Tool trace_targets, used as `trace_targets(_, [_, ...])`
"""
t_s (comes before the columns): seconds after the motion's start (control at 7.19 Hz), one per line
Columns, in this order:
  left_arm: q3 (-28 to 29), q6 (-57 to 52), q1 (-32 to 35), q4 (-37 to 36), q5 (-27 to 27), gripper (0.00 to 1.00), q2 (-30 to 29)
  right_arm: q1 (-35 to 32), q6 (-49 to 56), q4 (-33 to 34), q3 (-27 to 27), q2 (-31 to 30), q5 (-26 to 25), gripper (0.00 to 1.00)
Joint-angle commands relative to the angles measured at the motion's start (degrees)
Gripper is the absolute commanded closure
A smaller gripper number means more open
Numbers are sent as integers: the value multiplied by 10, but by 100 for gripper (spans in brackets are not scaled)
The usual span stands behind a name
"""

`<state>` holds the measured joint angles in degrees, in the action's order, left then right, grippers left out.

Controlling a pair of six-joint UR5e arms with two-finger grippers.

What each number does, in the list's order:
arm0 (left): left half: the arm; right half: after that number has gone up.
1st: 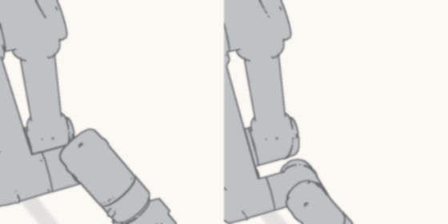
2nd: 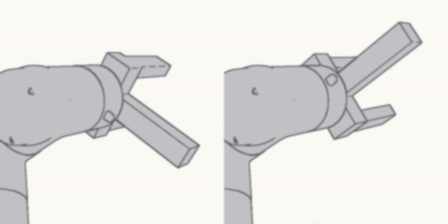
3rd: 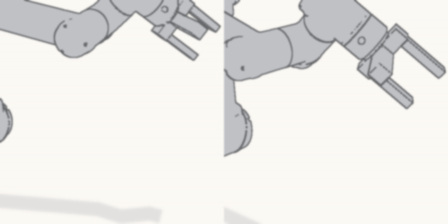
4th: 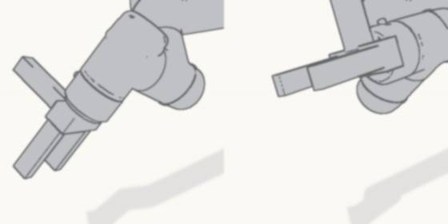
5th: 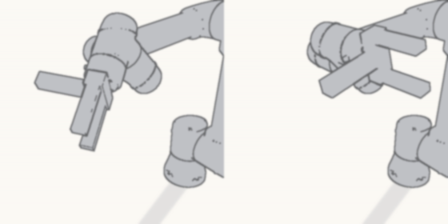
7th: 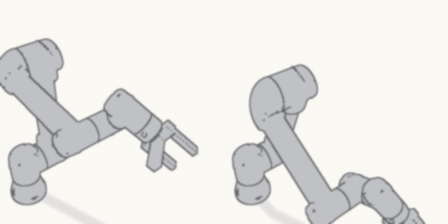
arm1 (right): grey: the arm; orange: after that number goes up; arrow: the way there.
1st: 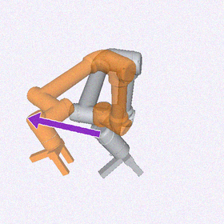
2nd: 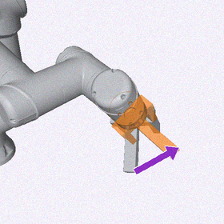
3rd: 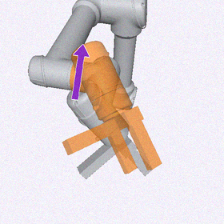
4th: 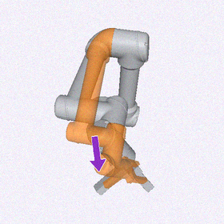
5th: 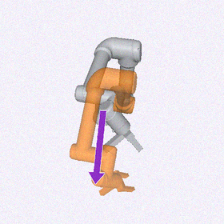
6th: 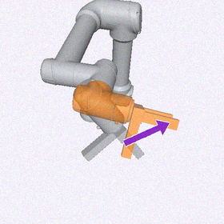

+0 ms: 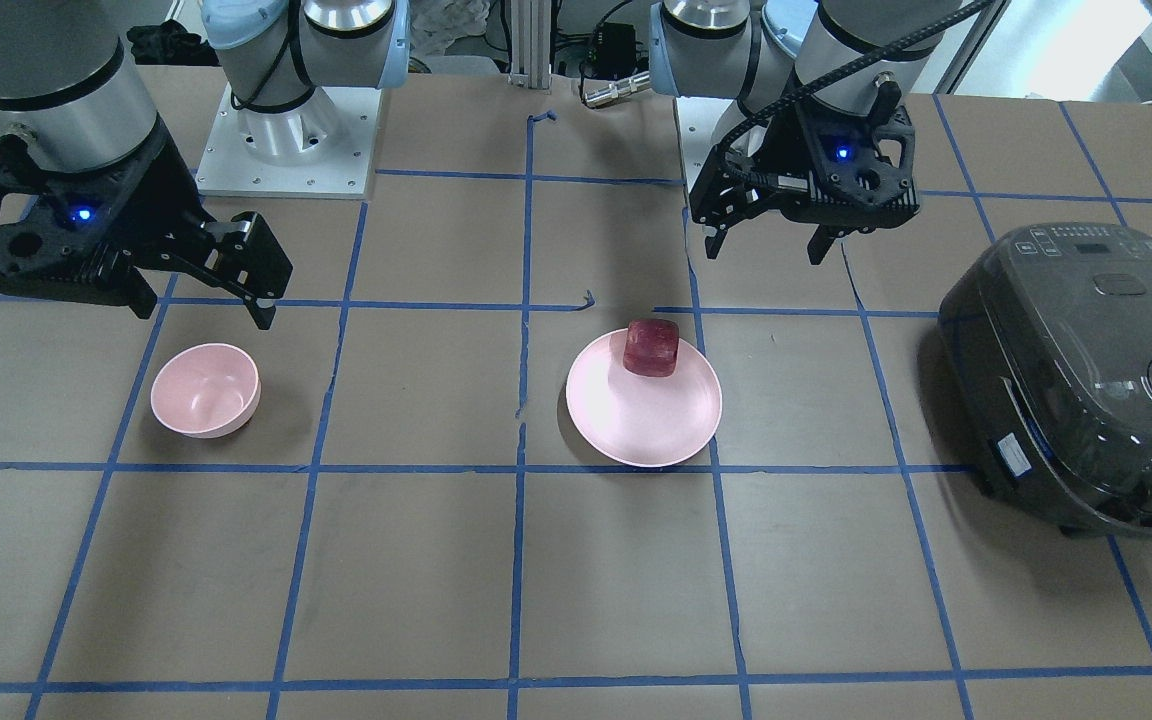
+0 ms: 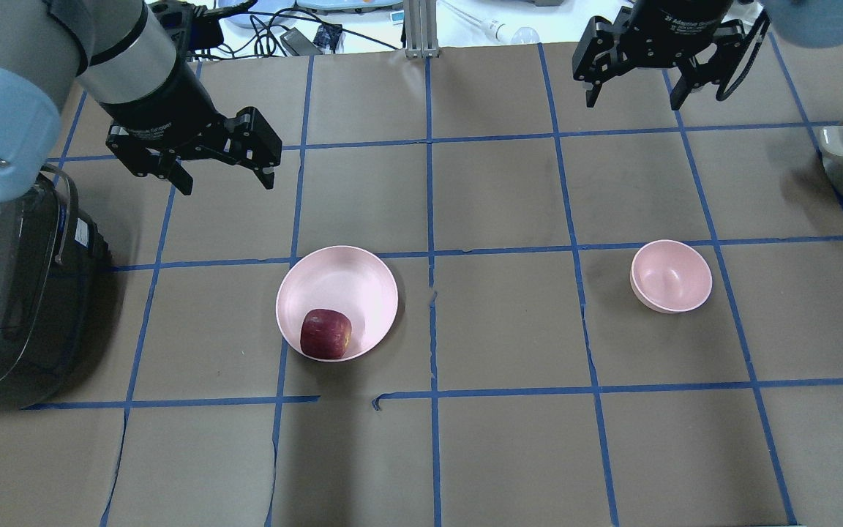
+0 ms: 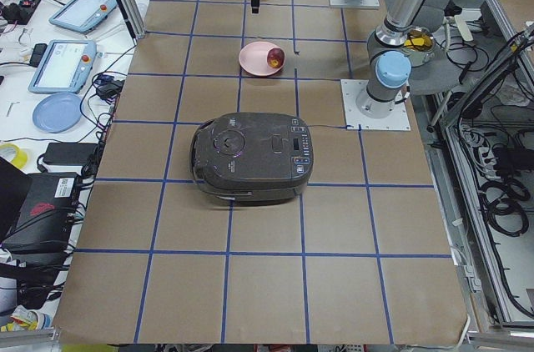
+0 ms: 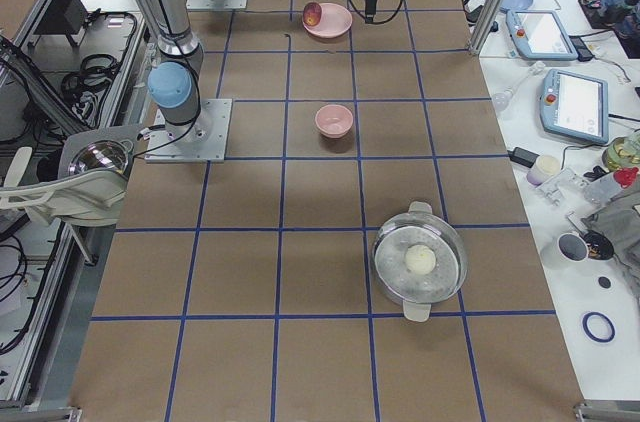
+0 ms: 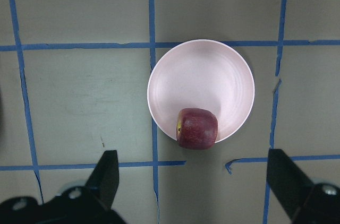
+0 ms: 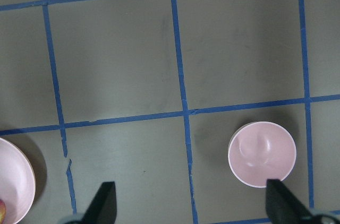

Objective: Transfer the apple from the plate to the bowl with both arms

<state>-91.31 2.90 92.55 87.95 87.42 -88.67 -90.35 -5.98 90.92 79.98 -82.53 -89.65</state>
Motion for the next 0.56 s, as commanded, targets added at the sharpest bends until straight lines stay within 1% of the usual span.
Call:
trace_targets(0.0, [0, 0, 0, 0, -1, 0, 0, 1, 0, 0, 0, 0, 1, 0])
trace_targets(0.14, [0, -2, 1, 4, 6, 0, 0, 1, 0, 0, 0, 0, 0, 0])
trace_targets(0.42, [-10, -1, 2, 0, 1, 0, -1, 1, 1, 1, 0, 0, 1, 0])
